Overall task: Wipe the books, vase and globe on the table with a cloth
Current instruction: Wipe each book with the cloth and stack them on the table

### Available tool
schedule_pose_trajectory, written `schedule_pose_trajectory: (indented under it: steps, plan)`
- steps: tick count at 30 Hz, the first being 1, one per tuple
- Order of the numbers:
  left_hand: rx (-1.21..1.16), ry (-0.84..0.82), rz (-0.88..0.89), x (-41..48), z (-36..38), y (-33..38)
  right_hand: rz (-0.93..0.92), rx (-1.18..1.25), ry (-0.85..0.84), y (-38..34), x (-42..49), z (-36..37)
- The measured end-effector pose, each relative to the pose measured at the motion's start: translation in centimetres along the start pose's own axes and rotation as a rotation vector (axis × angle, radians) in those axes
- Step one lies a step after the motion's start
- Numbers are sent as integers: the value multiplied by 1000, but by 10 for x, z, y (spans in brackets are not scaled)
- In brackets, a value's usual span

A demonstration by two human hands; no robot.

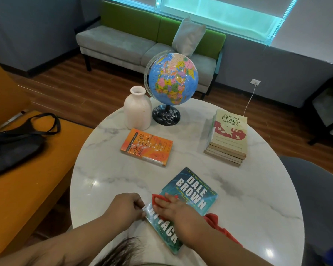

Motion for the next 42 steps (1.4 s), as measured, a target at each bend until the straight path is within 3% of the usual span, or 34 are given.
schedule_pose_trajectory:
  steps: [7,11,13,17,20,22,29,31,34,37,40,42]
  plan:
    - [28,-4,10,1,-2,2,95,157,111,-5,20,-14]
    - [55,17,12,1,-4,3,-81,32,-36,-24,16,11]
    - [48,15,9,0,-4,2,-125,5,-32,-15,6,12]
    - [53,0,11,2,-6,0,-28,-113,26,-2,6,-2]
    - [66,-3,23,4,-7,2,-154,-109,83,-22,7,10]
    - [72,-2,18,3,-8,2,-221,-64,29,-17,-4,29]
    - [90,0,31,5,-5,1,11,-80,93,20,-26,-1]
    - [115,-5,41,6,-5,1,-39,-26,124,3,-21,9]
    - [156,-8,67,8,-4,1,-266,102,75,-22,-29,30]
    - [146,-6,75,9,-4,1,-285,39,53,3,-53,26]
    - [111,7,90,7,-3,2,-162,26,164,34,-74,16]
    - [83,25,117,5,-2,5,-107,-37,108,33,-71,17]
Point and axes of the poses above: each hand's wrist, its own x-axis towards the middle knuckle, its own z-axis out of the palm, y = z × x, the point moved 4 cm from there along x, towards the middle knuckle, and after that the axes turned 10 degrees about y, right-handed, at the moved point
